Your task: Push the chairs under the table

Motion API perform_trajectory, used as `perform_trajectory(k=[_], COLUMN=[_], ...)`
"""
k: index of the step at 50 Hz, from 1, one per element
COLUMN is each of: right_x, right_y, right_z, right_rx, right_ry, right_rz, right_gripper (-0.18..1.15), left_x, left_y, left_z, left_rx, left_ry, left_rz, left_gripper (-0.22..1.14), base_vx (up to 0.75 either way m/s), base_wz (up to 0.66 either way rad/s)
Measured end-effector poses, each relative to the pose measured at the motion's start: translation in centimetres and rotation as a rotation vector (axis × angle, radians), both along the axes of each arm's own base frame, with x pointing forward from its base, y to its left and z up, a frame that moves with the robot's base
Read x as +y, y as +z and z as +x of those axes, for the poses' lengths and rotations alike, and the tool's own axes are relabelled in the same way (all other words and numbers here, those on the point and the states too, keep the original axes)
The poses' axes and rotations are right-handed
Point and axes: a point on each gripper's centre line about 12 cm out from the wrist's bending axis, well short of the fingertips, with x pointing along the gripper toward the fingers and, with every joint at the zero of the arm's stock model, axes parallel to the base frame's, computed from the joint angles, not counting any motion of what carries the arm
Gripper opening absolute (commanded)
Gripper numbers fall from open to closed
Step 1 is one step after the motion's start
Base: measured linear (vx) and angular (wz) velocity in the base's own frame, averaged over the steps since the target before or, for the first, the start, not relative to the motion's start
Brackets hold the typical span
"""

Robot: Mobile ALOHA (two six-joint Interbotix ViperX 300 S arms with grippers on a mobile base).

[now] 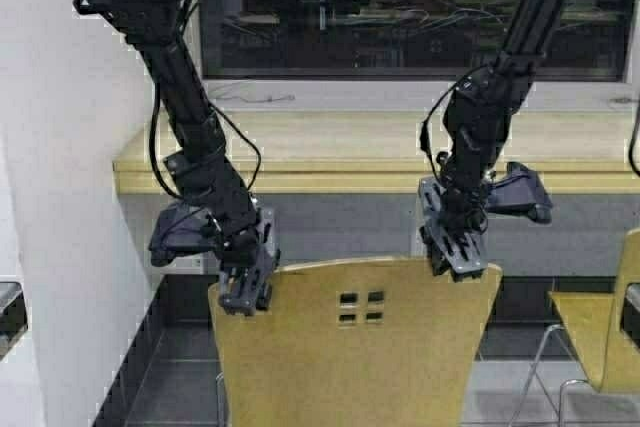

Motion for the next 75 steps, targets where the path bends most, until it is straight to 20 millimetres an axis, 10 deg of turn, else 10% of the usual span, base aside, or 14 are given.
perform_trajectory(k=[75], right_x=[0.5], right_y=[-0.7], right_z=[-2.0], right_rx=[0.107], right_ry=[0.030], right_rz=[0.049], right_gripper=[0.04], left_x=[0.9], left_y=[0.4], left_z=[-0.6], left_rx=[0.022], left_ry=[-0.020], left_rz=[0.031], left_gripper=[0.04], base_vx=[0.20], base_wz=[0.00])
